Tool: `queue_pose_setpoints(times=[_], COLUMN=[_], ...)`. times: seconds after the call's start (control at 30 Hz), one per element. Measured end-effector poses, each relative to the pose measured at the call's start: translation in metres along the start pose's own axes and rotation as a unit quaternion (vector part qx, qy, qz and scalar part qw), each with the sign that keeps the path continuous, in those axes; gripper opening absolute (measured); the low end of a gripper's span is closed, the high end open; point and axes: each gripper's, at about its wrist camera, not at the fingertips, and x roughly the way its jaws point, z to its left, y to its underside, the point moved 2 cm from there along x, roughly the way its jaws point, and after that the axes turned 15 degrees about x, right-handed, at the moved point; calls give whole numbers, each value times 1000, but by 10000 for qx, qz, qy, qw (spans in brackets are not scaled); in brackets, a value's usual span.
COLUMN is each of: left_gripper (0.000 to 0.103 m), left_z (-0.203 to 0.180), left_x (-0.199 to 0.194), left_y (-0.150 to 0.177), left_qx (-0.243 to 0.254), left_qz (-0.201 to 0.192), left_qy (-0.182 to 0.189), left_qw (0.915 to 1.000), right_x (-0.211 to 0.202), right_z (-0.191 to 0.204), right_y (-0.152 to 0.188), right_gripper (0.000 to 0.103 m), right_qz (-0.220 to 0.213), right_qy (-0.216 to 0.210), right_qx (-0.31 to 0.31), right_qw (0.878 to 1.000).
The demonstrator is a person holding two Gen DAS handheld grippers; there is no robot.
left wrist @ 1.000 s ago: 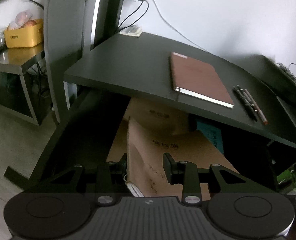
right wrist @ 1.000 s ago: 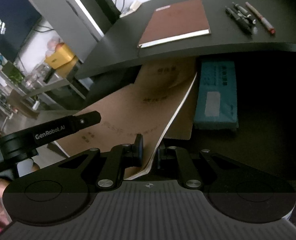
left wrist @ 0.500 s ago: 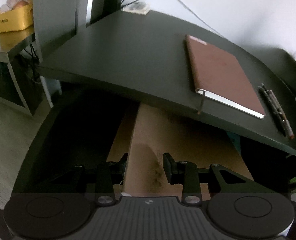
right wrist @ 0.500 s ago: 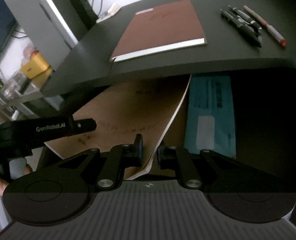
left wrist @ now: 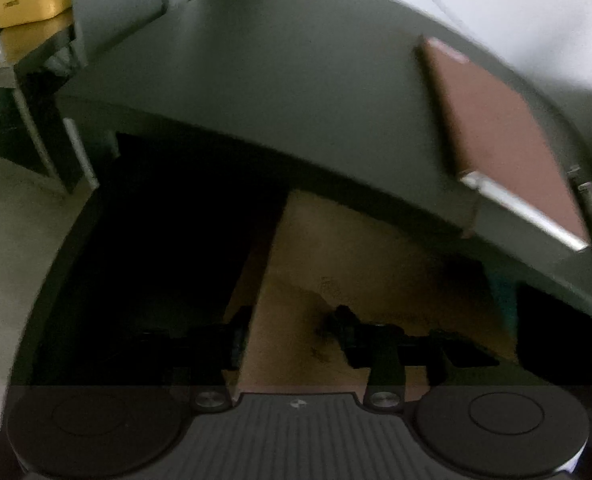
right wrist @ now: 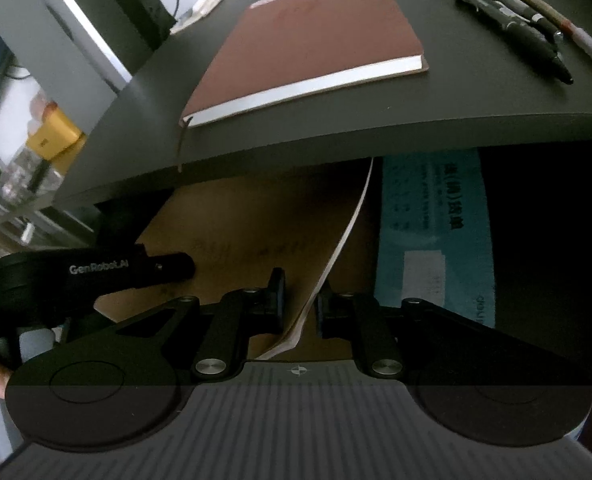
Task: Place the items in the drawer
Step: 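Lower the tan notebook into the drawer with both tools, then open both tools and release the tan notebook flat in the drawer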
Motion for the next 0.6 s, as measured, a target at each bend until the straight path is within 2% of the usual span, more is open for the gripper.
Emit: queue_pose_setpoints(times=[0.03,0.1,0.17,0.27,0.33,0.43,0.53,0.6], left_gripper=[65,72,78,81,82,82,83,84], left_z=[1,2,3,5,6,3,-3,-6], left_x=[-4,-12,-19,-31,-39,-60,-77,-87], left_y=[2,5,8,13,17,28,41,48], left_qx=[22,65,109,174,212,239,313,337], left_qz=[-19,-57,-94,-151,-199,-522,-748,-855], left_qy=[-87,-262,-436,-698,-862,-883,-886,-920], left_qw=[10000,9996,9989,9973,9959,9944,9928,9915], right_x=[1,0,-1,-13,-26,-47,-68,-70], right_z=[0,-1,-1,-3,-5,-5,-7,-8], right_y=[-1,0,2,7,9,17,22,22], right_gripper=[37,42,51,51,52,52,51,47], right_qz=[29,186,286,240,293,306,53,-59], right_qy=[-1,-83,177,340,134,-143,-221,-182], right_qx=[45,102,69,-24,24,-69,-193,-176], right_qw=[10000,9997,9994,9991,9995,9994,9996,9997])
